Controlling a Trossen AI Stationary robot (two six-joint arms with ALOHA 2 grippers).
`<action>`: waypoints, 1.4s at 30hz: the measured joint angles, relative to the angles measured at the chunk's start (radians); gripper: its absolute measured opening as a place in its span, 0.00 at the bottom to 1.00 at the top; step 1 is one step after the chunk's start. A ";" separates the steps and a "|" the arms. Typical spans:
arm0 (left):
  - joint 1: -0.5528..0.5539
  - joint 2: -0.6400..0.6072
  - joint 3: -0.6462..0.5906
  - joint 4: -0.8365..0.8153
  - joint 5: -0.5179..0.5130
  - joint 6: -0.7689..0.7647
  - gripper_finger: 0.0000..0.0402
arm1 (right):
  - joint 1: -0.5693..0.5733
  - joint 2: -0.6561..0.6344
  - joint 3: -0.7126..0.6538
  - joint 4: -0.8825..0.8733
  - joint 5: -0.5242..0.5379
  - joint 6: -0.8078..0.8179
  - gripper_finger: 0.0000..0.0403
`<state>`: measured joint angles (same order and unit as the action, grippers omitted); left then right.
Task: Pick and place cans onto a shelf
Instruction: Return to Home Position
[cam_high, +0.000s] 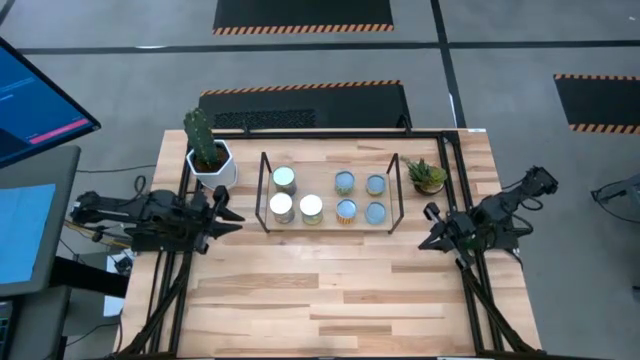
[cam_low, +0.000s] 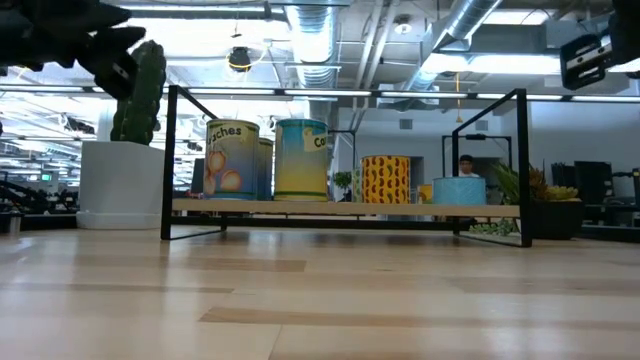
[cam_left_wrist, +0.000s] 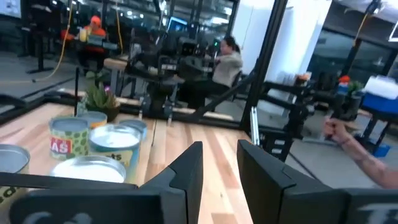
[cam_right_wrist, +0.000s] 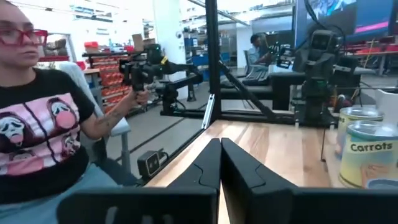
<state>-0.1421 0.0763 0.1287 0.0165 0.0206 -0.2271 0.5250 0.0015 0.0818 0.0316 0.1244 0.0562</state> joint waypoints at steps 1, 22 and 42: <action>0.000 -0.027 0.000 -0.013 0.001 -0.003 0.22 | -0.008 -0.001 0.000 0.000 -0.010 0.002 0.08; 0.036 -0.073 -0.117 0.186 0.024 0.000 0.22 | -0.257 0.000 -0.055 0.021 -0.182 -0.022 0.08; 0.145 -0.072 -0.117 0.102 0.116 -0.023 0.22 | -0.550 0.001 -0.065 -0.020 -0.226 -0.013 0.08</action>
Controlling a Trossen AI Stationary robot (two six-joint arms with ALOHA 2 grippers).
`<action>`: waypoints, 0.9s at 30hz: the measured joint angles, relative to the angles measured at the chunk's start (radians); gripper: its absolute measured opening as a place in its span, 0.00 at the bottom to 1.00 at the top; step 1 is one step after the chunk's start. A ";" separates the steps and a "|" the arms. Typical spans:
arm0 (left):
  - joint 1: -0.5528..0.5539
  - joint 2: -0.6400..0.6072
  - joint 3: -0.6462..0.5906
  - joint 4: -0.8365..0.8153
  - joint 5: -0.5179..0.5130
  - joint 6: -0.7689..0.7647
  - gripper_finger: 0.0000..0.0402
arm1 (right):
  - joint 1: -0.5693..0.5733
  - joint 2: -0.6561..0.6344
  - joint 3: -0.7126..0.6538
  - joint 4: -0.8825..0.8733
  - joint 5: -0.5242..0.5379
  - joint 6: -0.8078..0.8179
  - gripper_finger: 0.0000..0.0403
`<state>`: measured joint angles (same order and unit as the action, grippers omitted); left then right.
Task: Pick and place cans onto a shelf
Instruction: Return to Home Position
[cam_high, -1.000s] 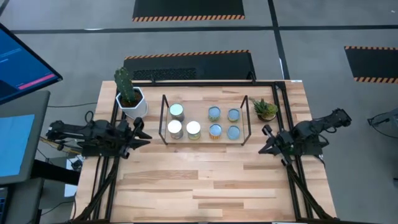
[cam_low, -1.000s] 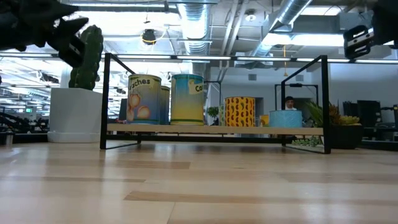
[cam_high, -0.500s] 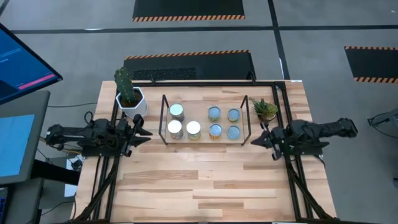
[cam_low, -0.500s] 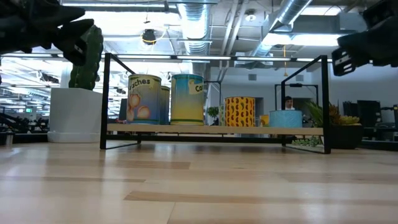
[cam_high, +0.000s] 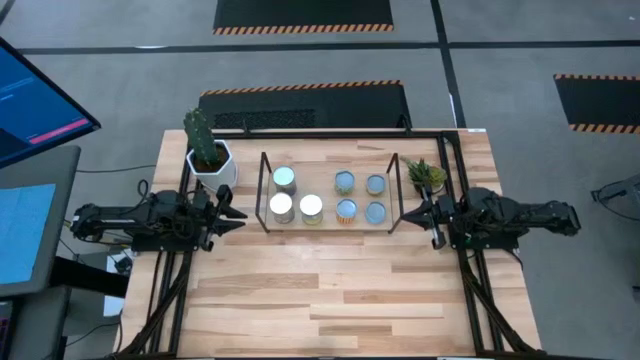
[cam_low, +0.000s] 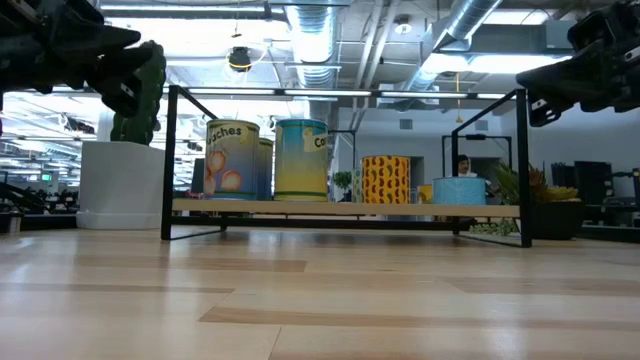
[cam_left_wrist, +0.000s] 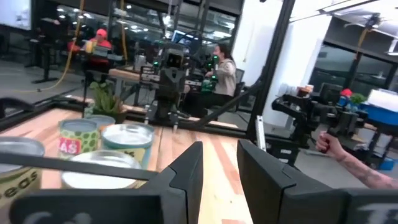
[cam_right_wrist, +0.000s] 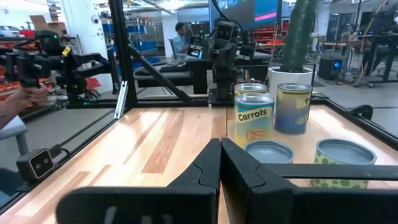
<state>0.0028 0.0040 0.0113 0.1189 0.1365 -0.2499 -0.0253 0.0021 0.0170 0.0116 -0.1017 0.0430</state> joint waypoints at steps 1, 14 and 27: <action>0.000 0.000 0.000 0.004 0.012 0.004 0.22 | 0.002 0.000 0.000 0.000 0.000 0.000 0.08; 0.000 0.000 0.000 0.003 0.035 0.001 0.22 | 0.008 0.000 -0.002 -0.003 -0.003 0.148 0.08; -0.005 0.000 -0.001 -0.008 0.038 0.137 0.22 | 0.008 0.000 -0.002 -0.003 -0.003 0.150 0.08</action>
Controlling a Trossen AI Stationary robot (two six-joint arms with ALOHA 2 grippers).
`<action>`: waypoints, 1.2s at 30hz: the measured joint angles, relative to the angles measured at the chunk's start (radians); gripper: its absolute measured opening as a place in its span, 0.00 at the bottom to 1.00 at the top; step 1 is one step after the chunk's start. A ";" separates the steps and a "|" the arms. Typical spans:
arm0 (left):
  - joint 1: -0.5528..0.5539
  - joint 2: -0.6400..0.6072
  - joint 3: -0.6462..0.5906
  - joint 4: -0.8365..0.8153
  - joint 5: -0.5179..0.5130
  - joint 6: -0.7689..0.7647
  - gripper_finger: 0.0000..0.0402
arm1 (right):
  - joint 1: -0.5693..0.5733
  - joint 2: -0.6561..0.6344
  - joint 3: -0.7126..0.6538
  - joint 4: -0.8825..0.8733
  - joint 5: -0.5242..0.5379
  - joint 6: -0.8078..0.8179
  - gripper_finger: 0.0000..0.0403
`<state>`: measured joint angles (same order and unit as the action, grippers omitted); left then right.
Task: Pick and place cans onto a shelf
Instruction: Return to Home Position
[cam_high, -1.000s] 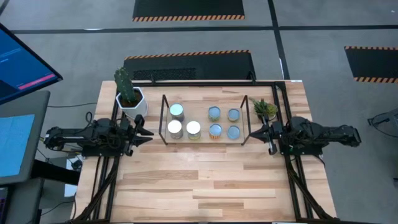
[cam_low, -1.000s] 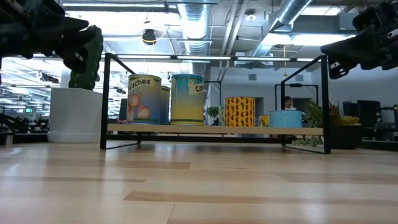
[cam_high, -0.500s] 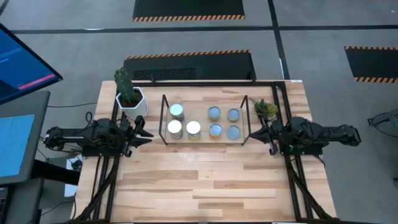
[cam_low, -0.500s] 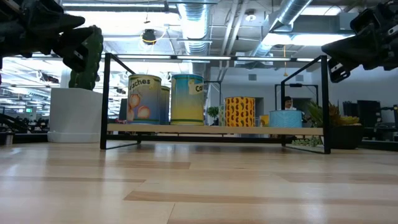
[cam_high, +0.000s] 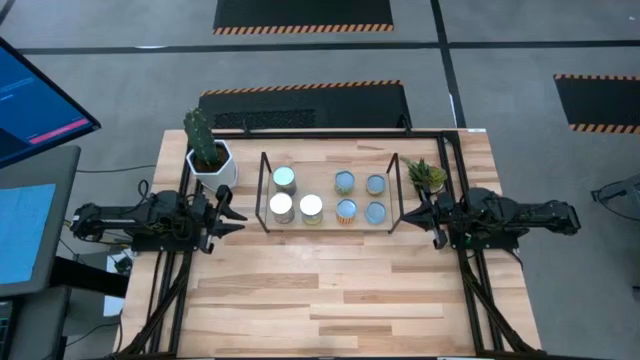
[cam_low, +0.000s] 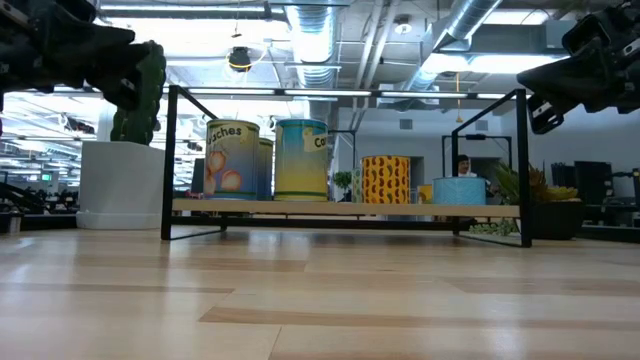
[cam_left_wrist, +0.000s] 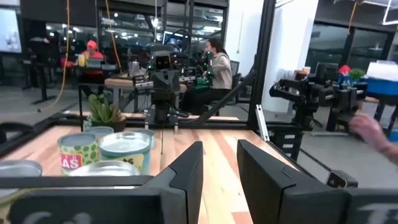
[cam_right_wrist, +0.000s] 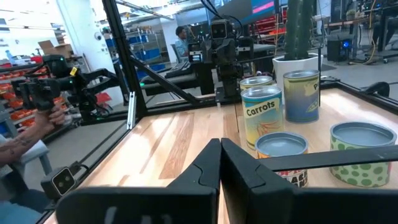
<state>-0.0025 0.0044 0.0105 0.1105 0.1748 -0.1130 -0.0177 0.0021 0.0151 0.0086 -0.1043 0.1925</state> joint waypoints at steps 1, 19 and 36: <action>0.000 0.000 0.000 0.003 0.001 0.007 0.22 | 0.000 0.000 0.000 0.000 0.000 0.000 0.08; 0.000 0.000 0.000 0.024 -0.043 0.106 0.22 | 0.000 0.000 0.000 0.000 0.000 0.001 0.08; 0.000 0.010 0.005 -0.104 -0.206 0.040 0.22 | 0.000 0.000 0.000 0.000 0.000 0.000 0.08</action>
